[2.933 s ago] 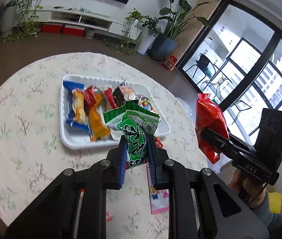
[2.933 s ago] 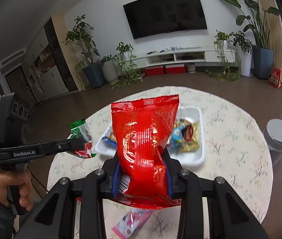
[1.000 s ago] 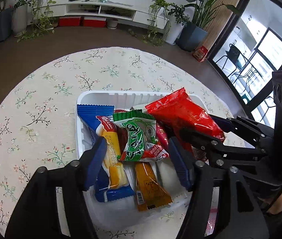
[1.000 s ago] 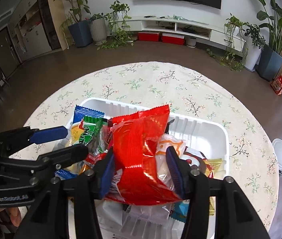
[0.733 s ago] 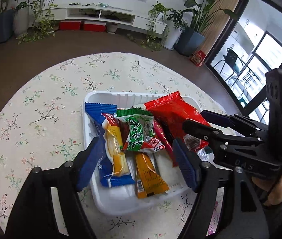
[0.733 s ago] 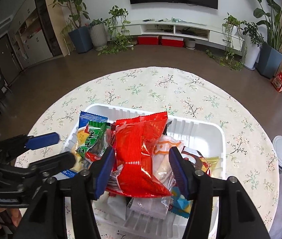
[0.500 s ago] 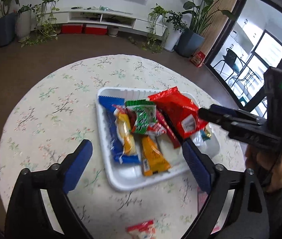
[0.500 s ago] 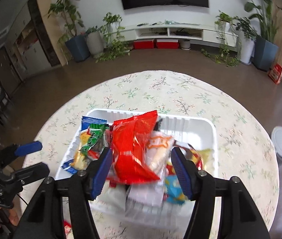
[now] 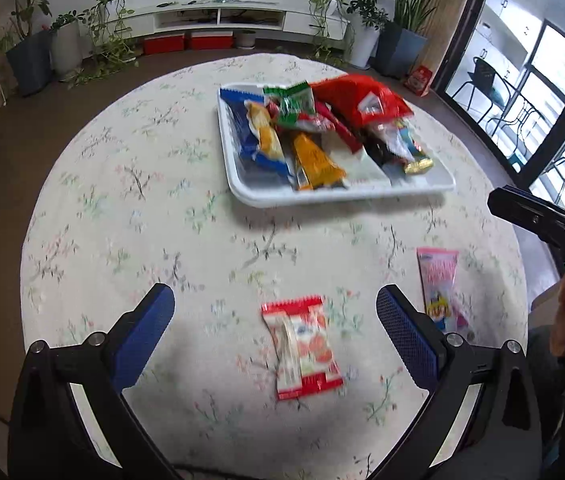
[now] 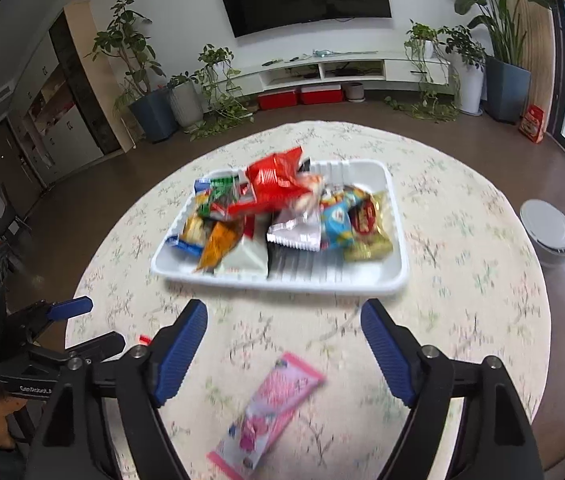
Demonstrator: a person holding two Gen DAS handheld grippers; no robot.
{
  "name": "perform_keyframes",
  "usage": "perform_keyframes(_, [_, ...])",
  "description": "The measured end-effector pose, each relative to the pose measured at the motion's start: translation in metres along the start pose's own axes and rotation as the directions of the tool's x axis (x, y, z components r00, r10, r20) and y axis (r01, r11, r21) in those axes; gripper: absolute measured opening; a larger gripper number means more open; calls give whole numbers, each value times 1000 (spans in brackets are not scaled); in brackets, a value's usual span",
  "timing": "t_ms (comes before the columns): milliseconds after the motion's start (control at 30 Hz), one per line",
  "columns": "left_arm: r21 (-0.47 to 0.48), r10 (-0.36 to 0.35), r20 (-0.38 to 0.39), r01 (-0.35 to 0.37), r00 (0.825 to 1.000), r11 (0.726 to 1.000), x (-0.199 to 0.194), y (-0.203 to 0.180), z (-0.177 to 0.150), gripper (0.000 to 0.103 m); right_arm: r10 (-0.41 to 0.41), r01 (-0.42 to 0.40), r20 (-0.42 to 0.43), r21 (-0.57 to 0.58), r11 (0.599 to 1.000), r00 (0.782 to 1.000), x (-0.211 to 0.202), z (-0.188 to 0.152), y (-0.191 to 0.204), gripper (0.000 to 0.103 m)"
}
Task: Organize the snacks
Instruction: 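Grasp the red-white square packet with the left tool while the right tool grasps the pink stick packet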
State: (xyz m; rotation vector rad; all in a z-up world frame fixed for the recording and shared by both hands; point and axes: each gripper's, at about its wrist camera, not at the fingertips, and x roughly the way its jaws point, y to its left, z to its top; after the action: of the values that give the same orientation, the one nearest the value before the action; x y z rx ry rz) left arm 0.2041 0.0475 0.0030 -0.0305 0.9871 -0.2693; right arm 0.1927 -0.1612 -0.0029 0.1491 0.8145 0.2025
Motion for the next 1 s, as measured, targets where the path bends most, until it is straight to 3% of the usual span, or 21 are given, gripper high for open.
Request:
perform_keyframes(267, [-7,80,-44,-80,996,997,17,-5,-33,102,-1,7,-71,92,996,997,1,-55,-3,84])
perform_keyframes(567, [29,119,-62,-117,991,993,31,-10,-26,100,-46,52,-82,63,997,996,8,-67,5,81])
perform_keyframes(700, [33,120,-84,-117,989,993,41,-9,-25,77,-52,57,-101,49,997,994,14,-69,10,74])
perform_keyframes(833, [46,121,-89,-117,989,992,46,-12,-25,74,-44,49,-118,40,998,992,19,-72,18,74])
perform_keyframes(1000, [67,115,-80,-110,990,992,47,-13,-25,59,-41,45,-131,29,999,991,23,-75,27,74])
